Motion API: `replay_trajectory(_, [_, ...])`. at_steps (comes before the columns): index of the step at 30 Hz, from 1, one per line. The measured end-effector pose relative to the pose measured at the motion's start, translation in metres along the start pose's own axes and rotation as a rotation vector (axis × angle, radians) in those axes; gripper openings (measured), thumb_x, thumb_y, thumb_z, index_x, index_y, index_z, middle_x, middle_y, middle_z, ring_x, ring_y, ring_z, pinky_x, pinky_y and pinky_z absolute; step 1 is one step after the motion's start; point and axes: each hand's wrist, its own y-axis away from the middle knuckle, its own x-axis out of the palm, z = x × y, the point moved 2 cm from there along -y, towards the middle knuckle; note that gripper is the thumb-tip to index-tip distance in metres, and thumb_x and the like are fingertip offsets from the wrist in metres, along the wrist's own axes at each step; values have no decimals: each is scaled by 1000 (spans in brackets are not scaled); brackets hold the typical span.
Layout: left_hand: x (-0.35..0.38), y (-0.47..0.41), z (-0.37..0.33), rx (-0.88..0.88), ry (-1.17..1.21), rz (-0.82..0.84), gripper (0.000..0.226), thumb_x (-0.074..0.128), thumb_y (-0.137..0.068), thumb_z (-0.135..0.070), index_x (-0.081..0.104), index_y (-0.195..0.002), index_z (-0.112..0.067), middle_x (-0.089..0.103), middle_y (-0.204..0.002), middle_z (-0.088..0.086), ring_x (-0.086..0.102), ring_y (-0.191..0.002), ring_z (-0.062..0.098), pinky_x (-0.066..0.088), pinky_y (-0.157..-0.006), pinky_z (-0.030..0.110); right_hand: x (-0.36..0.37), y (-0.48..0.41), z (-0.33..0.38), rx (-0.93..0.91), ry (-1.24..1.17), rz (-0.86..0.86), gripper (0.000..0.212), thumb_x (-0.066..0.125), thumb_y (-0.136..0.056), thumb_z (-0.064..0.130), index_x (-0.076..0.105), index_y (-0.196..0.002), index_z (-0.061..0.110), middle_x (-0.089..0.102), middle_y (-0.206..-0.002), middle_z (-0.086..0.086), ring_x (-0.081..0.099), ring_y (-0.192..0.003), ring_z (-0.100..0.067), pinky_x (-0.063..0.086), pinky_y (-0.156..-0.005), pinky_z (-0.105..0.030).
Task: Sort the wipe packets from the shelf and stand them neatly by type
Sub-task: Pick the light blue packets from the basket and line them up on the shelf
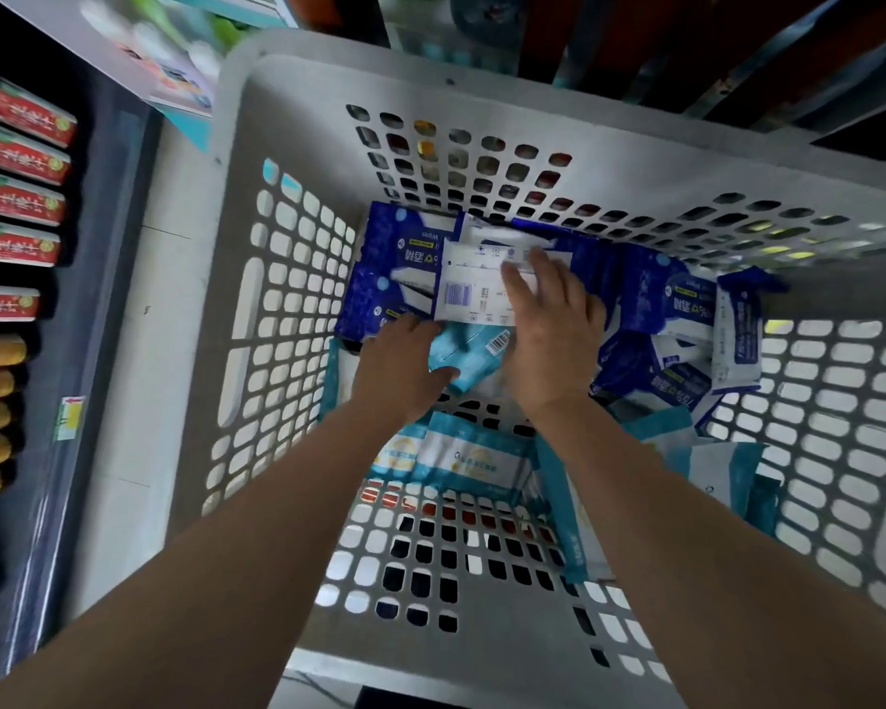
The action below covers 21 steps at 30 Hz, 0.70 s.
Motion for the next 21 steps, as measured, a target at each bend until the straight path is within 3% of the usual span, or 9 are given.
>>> replay_trajectory(3, [4,-5,-3,-52,100,-1,43,72,-81,-38,58,-116,-16,63,-110,5,57,-104,24,45,-85,36,-13,-7,1,-88,-160,-211,35,65,-79,4,67,-112,15,66,-119,-9,61,-104,-33,44,-86,-47])
replay_trajectory(7, [4,-1,-5,-65,222,40,21,71,-83,-23,60,-93,-9,58,-94,6,56,-90,25,36,-68,29,-32,-20,12,-129,-425,-330,27,51,-86,2,69,-106,7,66,-72,-7,59,-62,-26,50,-56,-32])
replay_trajectory(9, [1,6,-6,13,258,16,15,68,-84,-18,57,-90,-10,57,-92,4,55,-88,26,38,-67,31,-32,-26,11,-104,-402,-363,21,58,-86,2,70,-102,8,66,-72,-8,60,-64,-27,49,-53,-30])
replay_trajectory(14, [-14,35,-6,455,5,-232,18,71,-71,-7,59,-84,-8,61,-80,8,59,-71,30,46,-59,34,-27,-25,-3,2,-162,-402,20,63,-84,15,66,-104,13,62,-101,-10,57,-93,-31,44,-74,-37])
replay_trajectory(16, [-7,42,-3,533,-121,-40,20,73,-73,-15,63,-90,-11,62,-91,6,60,-85,27,50,-72,36,-28,-13,2,-46,-193,-384,19,61,-82,9,67,-99,14,63,-96,-8,55,-89,-28,39,-74,-34])
replay_trajectory(17, [-2,46,-1,487,-176,147,23,72,-79,-22,65,-99,-15,63,-104,3,59,-99,24,50,-83,39,-27,-5,5,-80,-258,-327,17,58,-83,6,68,-96,12,65,-89,-7,57,-83,-27,41,-71,-33])
replay_trajectory(19, [6,47,9,300,-169,359,27,66,-87,-28,65,-113,-21,59,-122,-4,53,-115,16,45,-99,38,-20,12,12,-65,-409,11,16,53,-91,8,67,-97,12,67,-83,-6,61,-76,-25,50,-66,-35])
replay_trajectory(21, [1,42,18,154,-102,222,23,60,-90,-17,66,-112,-22,60,-121,-2,55,-111,17,46,-94,35,-2,29,16,15,-338,536,16,49,-96,16,63,-104,15,67,-93,-4,62,-84,-22,52,-70,-34])
